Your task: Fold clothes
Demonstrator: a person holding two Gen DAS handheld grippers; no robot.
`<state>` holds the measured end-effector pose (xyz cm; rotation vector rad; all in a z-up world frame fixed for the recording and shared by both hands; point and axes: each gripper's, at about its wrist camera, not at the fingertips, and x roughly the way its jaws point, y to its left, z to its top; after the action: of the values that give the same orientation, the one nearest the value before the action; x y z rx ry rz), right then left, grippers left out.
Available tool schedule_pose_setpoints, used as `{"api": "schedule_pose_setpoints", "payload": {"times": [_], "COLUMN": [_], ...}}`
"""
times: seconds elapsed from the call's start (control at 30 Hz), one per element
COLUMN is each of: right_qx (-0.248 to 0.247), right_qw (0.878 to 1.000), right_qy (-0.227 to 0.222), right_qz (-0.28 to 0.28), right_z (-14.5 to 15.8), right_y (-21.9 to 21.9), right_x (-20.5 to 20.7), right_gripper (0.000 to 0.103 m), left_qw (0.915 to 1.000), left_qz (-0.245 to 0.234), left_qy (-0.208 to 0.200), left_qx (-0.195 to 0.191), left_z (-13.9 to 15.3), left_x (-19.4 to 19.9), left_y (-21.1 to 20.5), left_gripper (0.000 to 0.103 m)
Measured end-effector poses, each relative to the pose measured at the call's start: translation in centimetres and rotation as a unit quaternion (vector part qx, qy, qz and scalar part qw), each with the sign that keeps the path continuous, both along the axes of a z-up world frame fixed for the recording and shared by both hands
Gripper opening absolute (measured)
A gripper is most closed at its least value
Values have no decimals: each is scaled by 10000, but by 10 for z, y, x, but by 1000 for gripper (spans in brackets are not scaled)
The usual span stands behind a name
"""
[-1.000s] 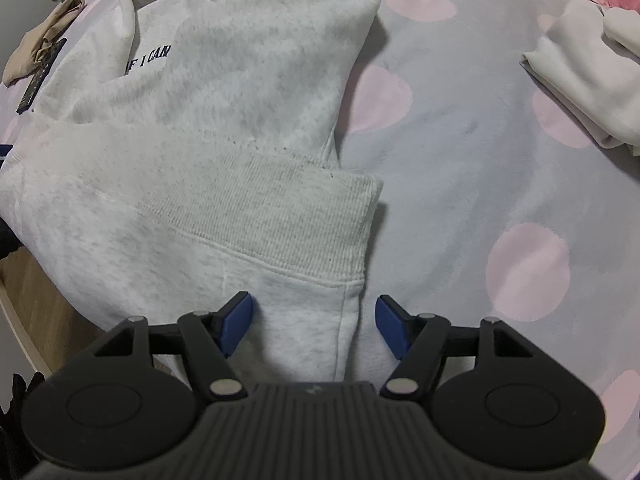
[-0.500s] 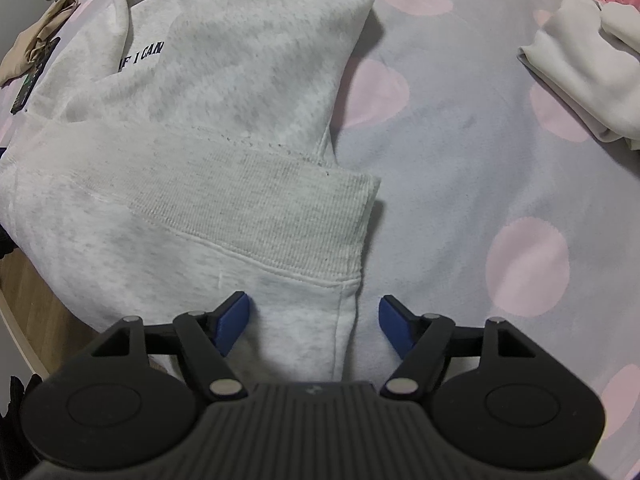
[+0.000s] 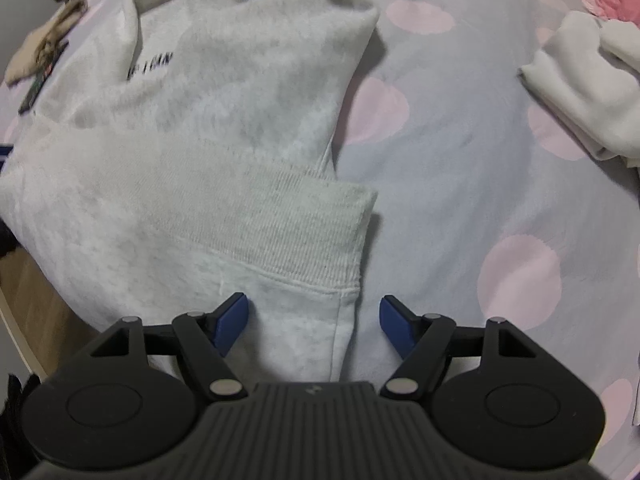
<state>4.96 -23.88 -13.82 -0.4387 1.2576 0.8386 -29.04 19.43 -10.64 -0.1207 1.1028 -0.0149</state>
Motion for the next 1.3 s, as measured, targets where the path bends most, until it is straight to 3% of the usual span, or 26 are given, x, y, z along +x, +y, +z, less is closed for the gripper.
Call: {"api": "schedule_pose_setpoints", "payload": {"times": [0.33, 0.5, 0.63, 0.87, 0.97, 1.1, 1.3], "right_qx": [473, 496, 586, 875, 829, 756, 703], "right_qw": [9986, 9968, 9953, 9941, 9949, 9957, 9964], "right_qy": [57, -235, -166, -7, 1, 23, 48], "right_qz": [-246, -582, -755, -638, -575, -531, -467], "right_z": [14, 3, -9, -3, -4, -8, -11], "right_y": [-6, -3, 3, 16, 15, 13, 13], "right_x": [11, 16, 23, 23, 21, 20, 17], "right_gripper": [75, 75, 75, 75, 74, 74, 74], "left_qw": [9995, 9995, 9989, 9983, 9982, 9968, 9979], "left_qz": [14, 35, 113, 201, 296, 472, 333], "left_qy": [-86, -31, -3, -35, -83, -174, -450], "left_qx": [-291, -327, -447, -549, -522, -623, -329], "left_z": [0, -5, -9, -14, -15, -11, 3], "left_x": [9, 10, 16, 24, 25, 27, 27], "left_y": [2, 2, 7, 13, 16, 19, 6], "left_gripper": [44, 44, 44, 45, 52, 50, 50]}}
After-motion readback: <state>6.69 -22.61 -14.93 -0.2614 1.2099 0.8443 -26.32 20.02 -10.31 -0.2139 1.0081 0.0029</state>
